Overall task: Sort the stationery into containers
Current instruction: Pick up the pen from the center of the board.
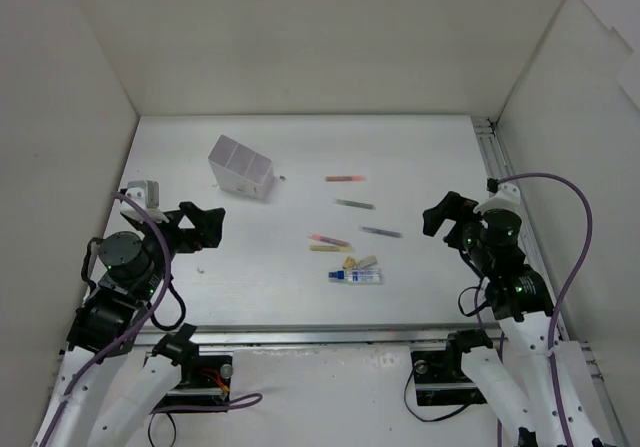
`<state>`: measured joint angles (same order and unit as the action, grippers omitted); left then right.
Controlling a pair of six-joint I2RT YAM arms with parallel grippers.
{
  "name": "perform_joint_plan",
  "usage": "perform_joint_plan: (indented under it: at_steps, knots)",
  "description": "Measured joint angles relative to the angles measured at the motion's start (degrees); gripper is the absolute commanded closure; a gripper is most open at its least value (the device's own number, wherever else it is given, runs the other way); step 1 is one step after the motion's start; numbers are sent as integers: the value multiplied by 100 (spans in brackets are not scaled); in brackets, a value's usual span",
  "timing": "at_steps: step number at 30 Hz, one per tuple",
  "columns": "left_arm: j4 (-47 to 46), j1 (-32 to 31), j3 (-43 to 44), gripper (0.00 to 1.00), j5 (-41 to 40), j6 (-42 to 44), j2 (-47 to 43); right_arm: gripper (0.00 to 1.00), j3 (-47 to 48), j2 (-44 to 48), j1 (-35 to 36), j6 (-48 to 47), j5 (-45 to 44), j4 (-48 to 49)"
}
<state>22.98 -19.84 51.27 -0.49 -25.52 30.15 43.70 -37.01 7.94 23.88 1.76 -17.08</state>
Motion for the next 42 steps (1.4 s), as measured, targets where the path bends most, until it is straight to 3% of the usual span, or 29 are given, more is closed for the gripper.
perform_joint_plan:
  at_steps: [13,18,27,36,42]
  knots:
    - [35,0,-109,0,-57,2,754,2,50,-393,2,-695,697,7]
    - [-162,0,-125,0,166,87,1117,4,704,-1982,22,-1602,1126,11]
    - [-308,0,-125,0,352,280,1738,2,3058,-5827,374,-3115,1349,162]
    - [-310,0,-129,0,520,463,1703,2,5169,-7888,734,-4424,2037,50]
    - [-273,2,-129,0,492,597,1593,3,6878,-9333,769,-4653,2608,-444]
